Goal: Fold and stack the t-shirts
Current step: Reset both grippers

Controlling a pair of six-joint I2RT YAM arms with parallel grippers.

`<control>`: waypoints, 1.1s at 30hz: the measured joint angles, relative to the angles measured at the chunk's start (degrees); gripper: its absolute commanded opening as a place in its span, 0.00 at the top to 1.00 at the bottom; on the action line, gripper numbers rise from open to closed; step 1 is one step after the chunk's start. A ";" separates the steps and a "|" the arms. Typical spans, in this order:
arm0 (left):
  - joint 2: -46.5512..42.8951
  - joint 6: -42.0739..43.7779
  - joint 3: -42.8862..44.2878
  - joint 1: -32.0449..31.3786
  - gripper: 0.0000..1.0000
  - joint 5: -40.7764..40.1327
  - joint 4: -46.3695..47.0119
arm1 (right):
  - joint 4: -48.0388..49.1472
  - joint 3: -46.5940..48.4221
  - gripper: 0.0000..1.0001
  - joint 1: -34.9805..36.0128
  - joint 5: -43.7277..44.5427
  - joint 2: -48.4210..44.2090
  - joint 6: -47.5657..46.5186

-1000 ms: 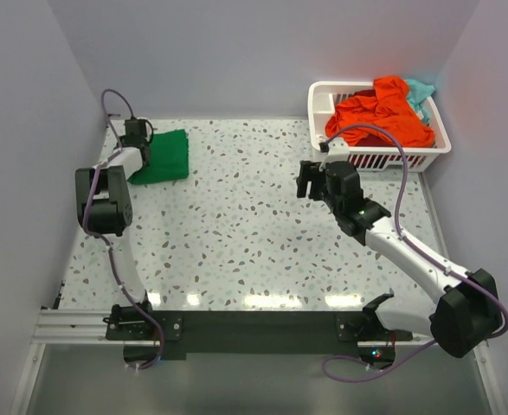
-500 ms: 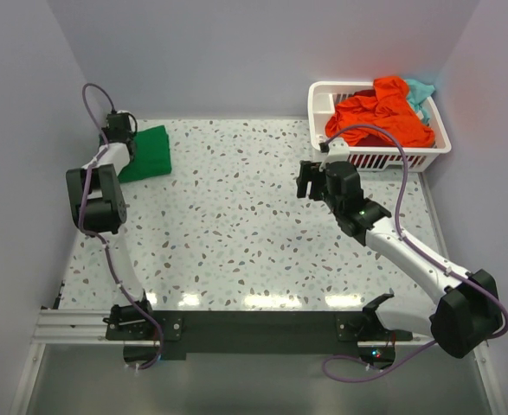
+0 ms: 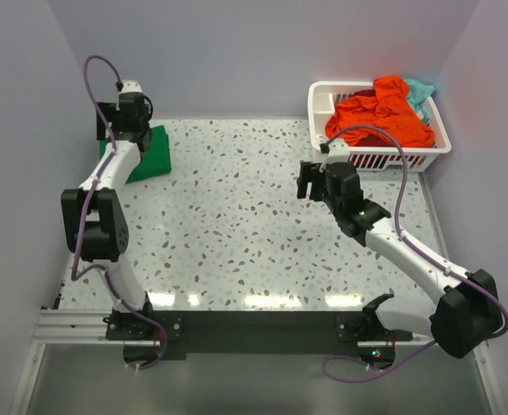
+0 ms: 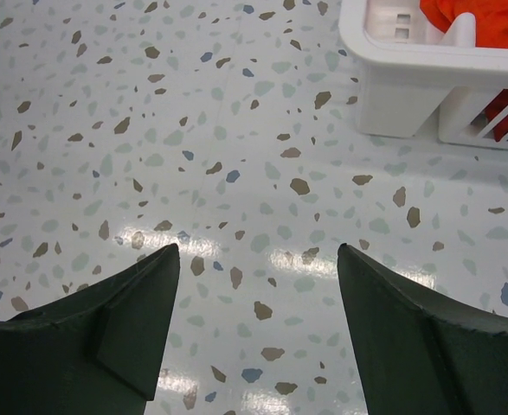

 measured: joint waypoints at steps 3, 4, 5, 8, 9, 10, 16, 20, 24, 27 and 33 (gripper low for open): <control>-6.80 -2.73 -3.56 -6.08 0.00 0.42 1.40 | 0.15 -0.57 0.23 0.00 0.57 0.00 0.04; -9.57 -4.07 -5.62 -8.20 0.00 0.87 1.92 | 0.13 -0.70 0.23 0.00 0.63 0.00 0.04; -12.41 -5.55 -8.39 -10.36 0.00 1.36 3.13 | 0.28 -0.87 0.22 0.00 0.74 0.00 0.07; -21.97 -9.27 -19.37 -16.94 0.00 0.90 6.27 | 0.59 -1.64 0.22 0.00 1.16 -0.11 0.07; -24.55 -10.19 -22.60 -18.75 0.00 0.46 7.26 | 0.90 -2.08 0.22 0.00 1.64 -0.20 0.07; -27.54 -10.97 -26.53 -21.35 0.00 0.13 8.44 | 1.07 -2.54 0.22 0.00 2.10 -0.33 0.04; -36.65 -15.96 -41.29 -33.05 0.00 -0.17 13.05 | 1.46 -4.74 0.22 0.00 4.61 -1.22 0.04; -41.03 -17.77 -48.61 -34.56 0.00 3.37 16.37 | 1.92 -5.46 0.22 0.00 5.11 -2.08 0.02; -45.46 -18.64 -52.98 -34.53 0.00 5.66 18.01 | 2.62 -6.38 0.22 0.00 5.57 -2.73 0.02; -47.56 -18.88 -53.62 -34.53 0.00 6.27 18.69 | 2.99 -7.50 0.22 0.00 6.47 -3.02 0.02; -50.56 -19.63 -55.17 -34.53 0.00 6.84 20.83 | 3.02 -8.37 0.22 0.00 7.37 -3.02 0.00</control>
